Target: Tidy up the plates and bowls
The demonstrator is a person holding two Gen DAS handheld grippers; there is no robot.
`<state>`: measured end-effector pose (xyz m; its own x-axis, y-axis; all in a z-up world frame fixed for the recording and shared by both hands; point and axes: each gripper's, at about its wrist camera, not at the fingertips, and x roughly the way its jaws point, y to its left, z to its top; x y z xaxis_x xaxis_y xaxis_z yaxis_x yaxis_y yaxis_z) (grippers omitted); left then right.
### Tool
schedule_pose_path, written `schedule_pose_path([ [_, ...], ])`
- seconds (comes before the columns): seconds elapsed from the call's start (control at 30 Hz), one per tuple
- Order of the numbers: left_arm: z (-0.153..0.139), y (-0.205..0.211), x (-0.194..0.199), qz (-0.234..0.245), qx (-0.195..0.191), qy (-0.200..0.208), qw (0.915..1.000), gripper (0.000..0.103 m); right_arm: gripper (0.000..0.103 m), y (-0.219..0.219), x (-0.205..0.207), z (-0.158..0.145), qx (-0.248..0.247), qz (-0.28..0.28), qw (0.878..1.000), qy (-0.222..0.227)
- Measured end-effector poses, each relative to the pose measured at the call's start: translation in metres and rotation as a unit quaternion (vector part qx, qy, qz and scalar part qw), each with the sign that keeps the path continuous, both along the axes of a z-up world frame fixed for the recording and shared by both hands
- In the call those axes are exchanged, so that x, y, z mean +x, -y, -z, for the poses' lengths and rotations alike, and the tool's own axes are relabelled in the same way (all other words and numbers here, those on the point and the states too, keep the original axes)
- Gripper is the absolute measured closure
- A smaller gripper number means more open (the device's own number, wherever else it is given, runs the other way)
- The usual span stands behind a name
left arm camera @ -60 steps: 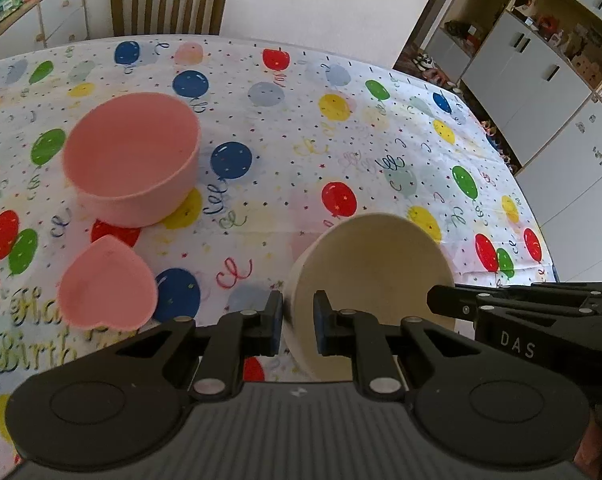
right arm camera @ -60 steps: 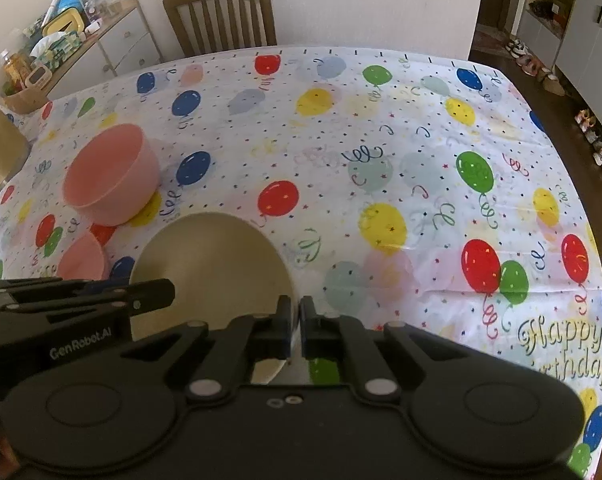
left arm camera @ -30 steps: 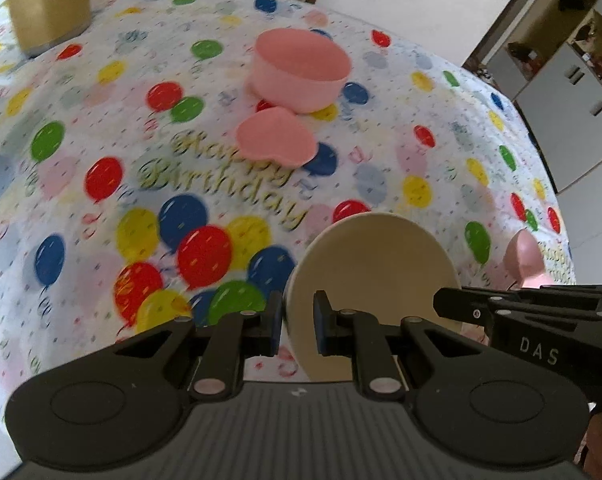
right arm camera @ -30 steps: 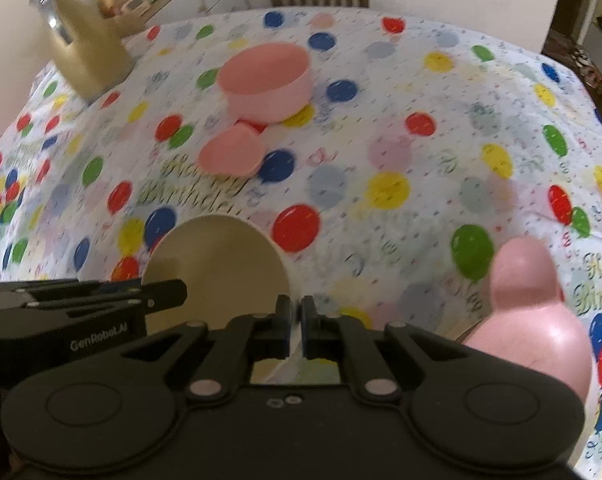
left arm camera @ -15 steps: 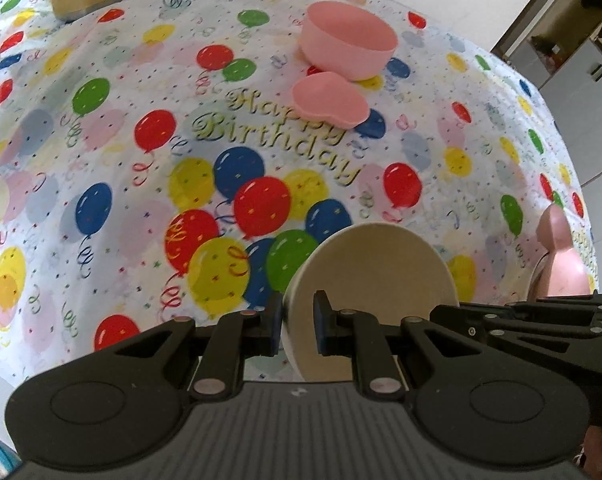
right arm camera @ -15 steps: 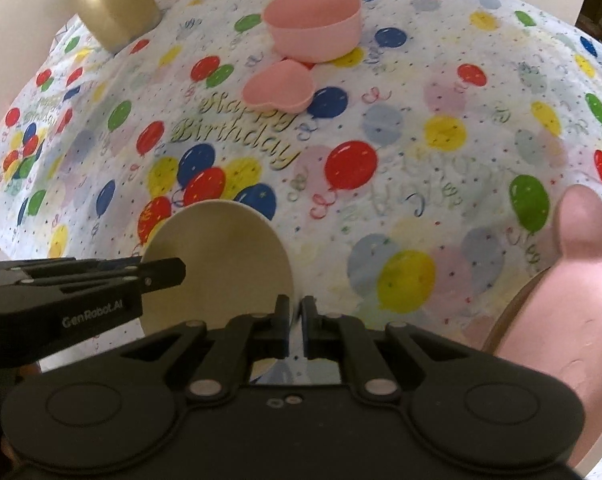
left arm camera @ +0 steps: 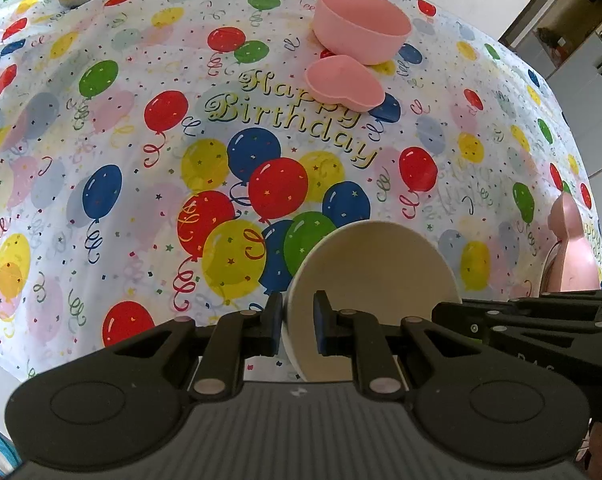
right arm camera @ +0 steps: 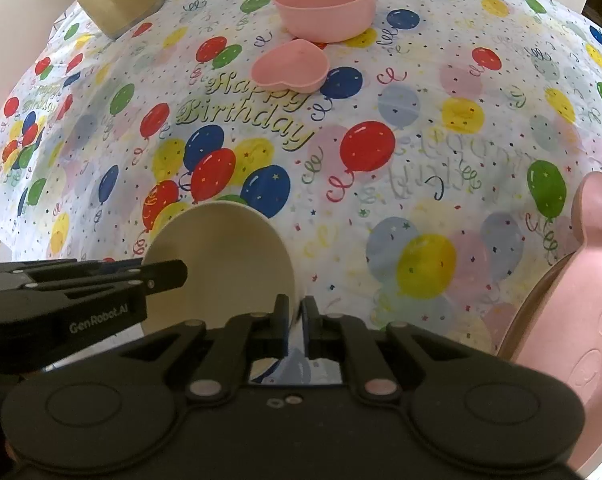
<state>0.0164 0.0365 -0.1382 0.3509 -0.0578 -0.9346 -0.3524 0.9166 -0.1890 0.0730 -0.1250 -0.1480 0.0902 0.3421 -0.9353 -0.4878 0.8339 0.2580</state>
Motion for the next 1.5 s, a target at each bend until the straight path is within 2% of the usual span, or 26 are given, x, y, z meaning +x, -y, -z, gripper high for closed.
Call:
schedule_pose_path([
  [0.17,-0.002,-0.005,0.001,-0.003,0.003,0.01,0.9999,0.087,0.087,-0.001,0.002,-0.002,0.002,0.009,1.0,-0.004],
  [0.3,-0.005,-0.011,0.0,-0.004,0.001,0.016,0.9999,0.087,0.085,0.0,0.005,-0.009,0.007,0.014,1.0,0.002],
  [0.47,-0.014,-0.013,-0.003,0.018,0.005,0.04,0.999,0.087,0.083,0.001,0.008,-0.019,0.015,0.018,1.0,0.013],
  [0.97,-0.063,-0.015,0.017,0.04,0.038,0.129,0.9901,0.086,0.073,0.003,0.022,-0.067,0.045,0.016,0.995,0.085],
  [1.17,-0.085,-0.02,0.036,0.045,0.057,0.166,0.9834,0.072,0.066,0.005,0.036,-0.087,0.062,0.026,0.99,0.121],
  [1.23,-0.091,-0.023,0.043,0.046,0.066,0.177,0.9808,0.062,0.064,0.006,0.043,-0.093,0.068,0.033,0.988,0.133],
  [1.27,-0.094,-0.024,0.047,0.046,0.072,0.183,0.9794,0.053,0.064,0.006,0.045,-0.096,0.072,0.034,0.987,0.137],
  [1.3,-0.098,-0.026,0.05,0.045,0.079,0.191,0.9774,0.047,0.064,0.007,0.049,-0.098,0.077,0.036,0.986,0.142],
  [1.5,-0.111,-0.032,0.074,0.057,0.093,0.213,0.971,0.047,0.054,0.005,0.07,-0.111,0.099,0.052,0.978,0.175],
])
